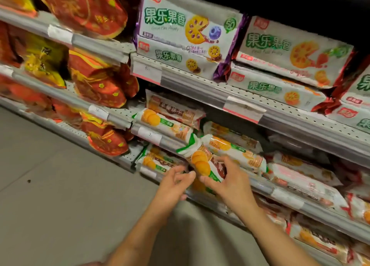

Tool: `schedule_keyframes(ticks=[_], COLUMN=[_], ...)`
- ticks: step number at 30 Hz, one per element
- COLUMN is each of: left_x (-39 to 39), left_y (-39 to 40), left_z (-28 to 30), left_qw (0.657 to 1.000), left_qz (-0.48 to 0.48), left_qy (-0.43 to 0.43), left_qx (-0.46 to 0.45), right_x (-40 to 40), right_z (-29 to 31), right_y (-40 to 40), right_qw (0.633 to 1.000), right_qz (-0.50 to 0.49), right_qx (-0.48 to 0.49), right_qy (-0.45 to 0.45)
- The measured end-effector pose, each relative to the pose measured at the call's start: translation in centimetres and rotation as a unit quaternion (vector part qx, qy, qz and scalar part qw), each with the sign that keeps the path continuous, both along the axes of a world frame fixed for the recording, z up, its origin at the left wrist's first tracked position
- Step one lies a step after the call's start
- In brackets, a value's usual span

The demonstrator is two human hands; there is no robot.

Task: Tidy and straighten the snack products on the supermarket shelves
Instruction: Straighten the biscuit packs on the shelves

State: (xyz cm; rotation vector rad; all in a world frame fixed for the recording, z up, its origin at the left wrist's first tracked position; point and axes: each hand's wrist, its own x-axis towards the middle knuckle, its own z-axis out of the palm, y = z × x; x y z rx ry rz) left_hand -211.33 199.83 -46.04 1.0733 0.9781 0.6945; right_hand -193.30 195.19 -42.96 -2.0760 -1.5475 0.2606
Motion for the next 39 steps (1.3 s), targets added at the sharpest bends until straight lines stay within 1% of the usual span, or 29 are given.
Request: schedule_keyframes(ticks=[2, 4, 6, 8, 11, 13, 15, 17, 19, 21, 24, 25, 27, 29, 31, 33, 36, 39], left_x=[-0.6, -0.7, -0.7, -0.9, -2.0, -3.2, -4.3, -4.9, -5.1, -5.0, -4.5, -4.3, -3.7, -2.9, -2.3, -2.0, -1.8, -1.8], left_y=[-0.3, 0.2, 0.9, 1.9, 3.3, 4.0, 4.2, 4.2, 4.1, 3.9, 3.5, 3.2, 2.8, 2.5, 2.3, 2.1, 2.1, 2.2], left_z=[-0.8, -0.8, -0.5, -0.5, -1.6, -2.3, -2.7, -2.9, -3.2, -3.2, -2.9, -2.8, -2.9, -2.8, -2.7, -2.6, -2.8, -3.2], left_qw=[0.999, 0.993, 0.982, 0.976, 0.963, 0.95, 0.936, 0.926, 0.923, 0.923, 0.918, 0.916, 0.912, 0.907, 0.903, 0.906, 0.912, 0.91], left_qz=[-0.01, 0.027, 0.061, 0.093, 0.172, 0.218, 0.253, 0.271, 0.272, 0.269, 0.278, 0.28, 0.278, 0.278, 0.276, 0.268, 0.259, 0.261], left_qy=[-0.021, -0.092, -0.151, -0.173, -0.192, -0.207, -0.229, -0.249, -0.259, -0.262, -0.269, -0.272, -0.275, -0.281, -0.288, -0.285, -0.274, -0.271], left_qx=[-0.022, -0.069, -0.092, -0.092, -0.082, -0.082, -0.081, -0.082, -0.089, -0.089, -0.09, -0.097, -0.12, -0.144, -0.16, -0.162, -0.163, -0.172], right_x=[-1.3, -2.7, -3.9, -4.7, -4.7, -4.1, -3.6, -3.3, -3.6, -3.8, -3.5, -3.2, -2.7, -2.4, -2.4, -2.5, -2.4, -2.5], right_z=[-1.9, -3.1, -3.8, -4.0, -3.7, -3.0, -1.8, -0.2, 1.6, 3.0, 3.7, 3.7, 3.4, 2.9, 2.7, 2.7, 3.0, 3.4], right_y=[0.6, 1.4, 2.1, 3.0, 4.7, 6.3, 8.0, 9.7, 11.3, 13.2, 16.2, 16.9, 17.8, 18.0, 18.2, 18.3, 18.6, 18.8], right_qw=[0.999, 0.996, 0.996, 0.994, 0.987, 0.985, 0.975, 0.957, 0.947, 0.947, 0.946, 0.946, 0.95, 0.953, 0.951, 0.949, 0.951, 0.943], right_qz=[0.024, 0.037, 0.034, 0.057, 0.122, 0.12, 0.093, 0.074, 0.073, 0.064, 0.047, 0.044, 0.045, 0.045, 0.041, 0.038, 0.027, 0.028], right_qx=[-0.02, -0.027, -0.015, 0.008, 0.04, 0.084, 0.161, 0.234, 0.26, 0.229, 0.102, 0.061, 0.01, -0.001, 0.015, 0.032, 0.025, 0.022], right_qy=[-0.031, -0.071, -0.084, -0.095, -0.099, -0.096, -0.117, -0.154, -0.172, -0.216, -0.305, -0.314, -0.308, -0.299, -0.305, -0.31, -0.306, -0.332])
